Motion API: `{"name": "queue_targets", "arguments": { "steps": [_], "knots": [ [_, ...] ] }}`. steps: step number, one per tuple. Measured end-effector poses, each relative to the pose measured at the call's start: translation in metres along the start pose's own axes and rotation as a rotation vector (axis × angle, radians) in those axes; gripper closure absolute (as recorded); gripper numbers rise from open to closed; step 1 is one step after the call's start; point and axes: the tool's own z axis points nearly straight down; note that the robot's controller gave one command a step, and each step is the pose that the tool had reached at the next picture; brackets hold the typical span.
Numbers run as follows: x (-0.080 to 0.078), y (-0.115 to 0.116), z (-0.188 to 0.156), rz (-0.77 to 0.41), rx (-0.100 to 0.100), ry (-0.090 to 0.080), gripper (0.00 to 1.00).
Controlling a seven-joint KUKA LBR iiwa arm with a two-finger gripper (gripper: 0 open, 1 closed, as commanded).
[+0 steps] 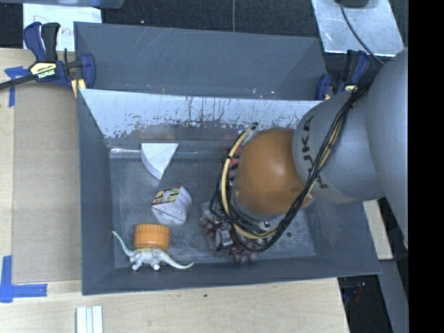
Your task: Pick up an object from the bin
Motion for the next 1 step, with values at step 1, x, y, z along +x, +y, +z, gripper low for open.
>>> {"name": "queue_targets", "arguments": {
  "steps": [1],
  "knots": [
    [0.0028, -0.0003, -0.035, 0.001, 0.0, 0.012, 1.0]
  ]
}}
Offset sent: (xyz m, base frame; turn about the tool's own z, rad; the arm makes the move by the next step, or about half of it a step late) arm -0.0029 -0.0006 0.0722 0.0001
